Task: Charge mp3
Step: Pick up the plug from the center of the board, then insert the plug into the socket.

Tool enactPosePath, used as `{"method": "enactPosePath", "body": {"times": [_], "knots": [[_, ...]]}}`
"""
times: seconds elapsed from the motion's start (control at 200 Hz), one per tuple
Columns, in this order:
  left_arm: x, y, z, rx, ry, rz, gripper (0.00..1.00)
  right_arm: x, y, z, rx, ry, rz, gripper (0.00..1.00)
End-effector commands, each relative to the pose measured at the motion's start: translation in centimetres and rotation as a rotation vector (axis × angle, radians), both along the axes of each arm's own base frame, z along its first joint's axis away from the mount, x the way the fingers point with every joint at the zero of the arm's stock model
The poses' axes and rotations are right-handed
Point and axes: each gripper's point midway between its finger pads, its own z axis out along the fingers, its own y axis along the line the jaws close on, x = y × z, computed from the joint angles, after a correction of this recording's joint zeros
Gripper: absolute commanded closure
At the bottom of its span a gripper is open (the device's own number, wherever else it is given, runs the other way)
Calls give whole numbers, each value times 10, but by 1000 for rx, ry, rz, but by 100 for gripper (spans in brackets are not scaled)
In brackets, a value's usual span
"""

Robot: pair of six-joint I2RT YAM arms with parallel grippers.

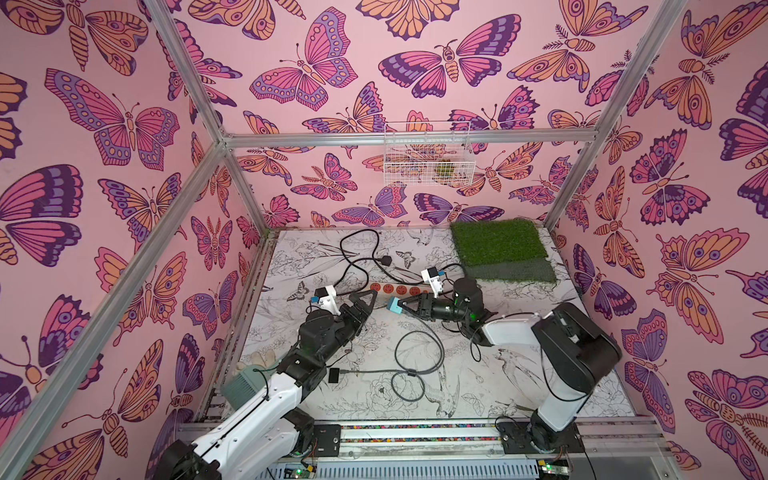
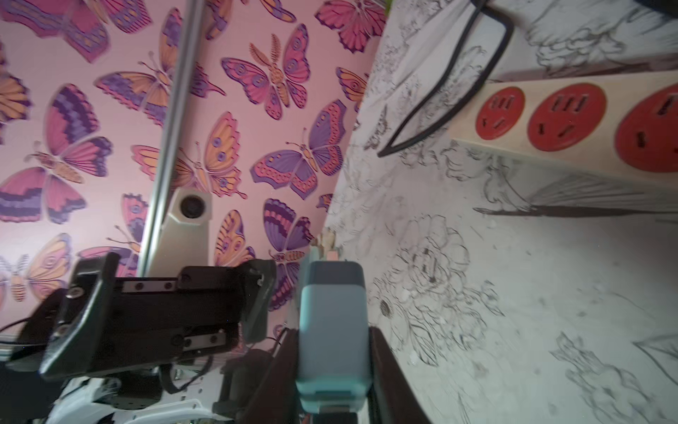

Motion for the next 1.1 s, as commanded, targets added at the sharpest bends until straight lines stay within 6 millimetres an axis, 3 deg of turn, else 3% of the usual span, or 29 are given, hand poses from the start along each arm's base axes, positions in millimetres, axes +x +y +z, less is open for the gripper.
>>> {"method": "enactPosePath", "body": {"times": [0.0,0.275,0.576,0.751,1.097], "knots": [[-9,16,-36,182,147,15,6,-1,-25,-15,-332,0,-22,100],[-15,34,-42,389,274,30,1,-3,-87,-29,-948,120,18,100],[-19,48,-43,500,313,44,2,9,-87,-18,-1125,172,101,100],[-18,54,-42,567,323,48,2,36,-81,-6,-1185,144,77,100],[-19,63,-44,629,352,67,2,79,-65,-19,-1231,190,50,100]]}}
